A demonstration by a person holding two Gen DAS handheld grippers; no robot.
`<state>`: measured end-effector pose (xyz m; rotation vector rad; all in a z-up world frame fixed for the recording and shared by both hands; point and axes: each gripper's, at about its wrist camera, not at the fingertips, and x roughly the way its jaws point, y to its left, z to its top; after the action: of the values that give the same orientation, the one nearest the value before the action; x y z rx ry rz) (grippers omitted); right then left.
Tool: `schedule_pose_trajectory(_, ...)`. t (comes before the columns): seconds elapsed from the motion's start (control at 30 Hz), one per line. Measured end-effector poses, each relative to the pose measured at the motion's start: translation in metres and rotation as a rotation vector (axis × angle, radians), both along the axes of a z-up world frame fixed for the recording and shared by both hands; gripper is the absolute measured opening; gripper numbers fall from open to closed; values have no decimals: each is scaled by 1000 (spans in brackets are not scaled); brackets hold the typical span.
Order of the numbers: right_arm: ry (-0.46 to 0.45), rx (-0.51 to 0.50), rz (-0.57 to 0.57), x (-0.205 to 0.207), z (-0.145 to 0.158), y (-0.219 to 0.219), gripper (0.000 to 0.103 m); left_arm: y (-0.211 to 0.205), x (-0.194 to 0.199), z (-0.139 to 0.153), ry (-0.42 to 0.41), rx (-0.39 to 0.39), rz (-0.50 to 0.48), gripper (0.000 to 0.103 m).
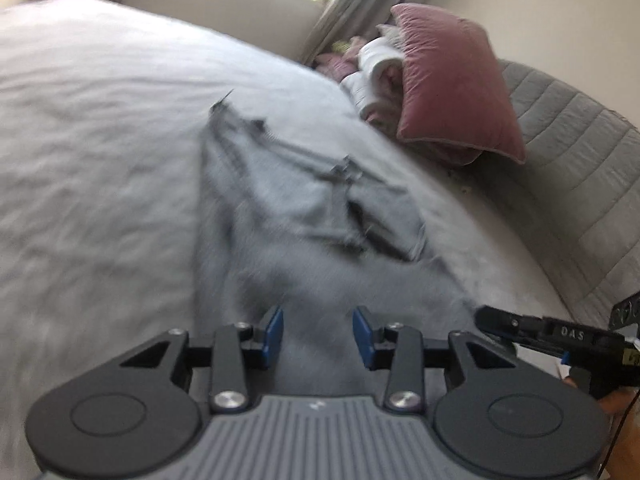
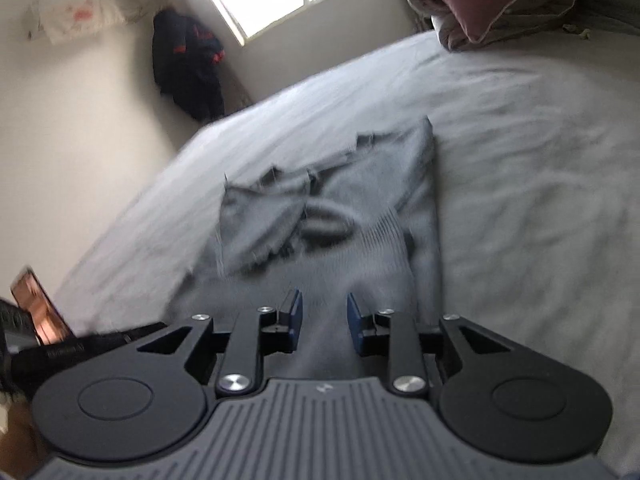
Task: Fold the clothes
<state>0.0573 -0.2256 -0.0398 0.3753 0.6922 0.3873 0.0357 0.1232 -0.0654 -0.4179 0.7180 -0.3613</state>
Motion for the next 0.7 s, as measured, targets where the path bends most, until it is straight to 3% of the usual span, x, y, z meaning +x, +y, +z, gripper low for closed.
schedule_pose_trajectory(0.1,35,-35,-9,-14,-8,-8,29,18,-12,-5,16,-37,33,39)
schedule_pose_trajectory(0.2,51,23,-24,-26,-4,-23,30,36,-22,-1,33,-115,64,41)
schedule_pose_trajectory(0.27,58,84,-29,-32,0,-34,44,49,-27,-2,54,-185,73,56)
schedule_pose_trajectory(0.3,62,115,-30,-33,1,-40,57,56,-29,-4,75,-220,70,60)
schedule_pose_trajectory(0.33,86,157,-30,-34,-2,-46,62,62,-30,-6,99,-252,68,64)
schedule_pose_trajectory(0.47,219,309,-42,-29,-15,-66,62,87,-31,-16,168,-347,111,74)
schedule_pose_trajectory(0.6,358,363,-78,-15,-20,-68,62,98,-27,-27,205,-444,132,72)
schedule_pose_trajectory(0.7,384,367,-60,-8,-18,-70,62,94,-20,-31,222,-456,125,72)
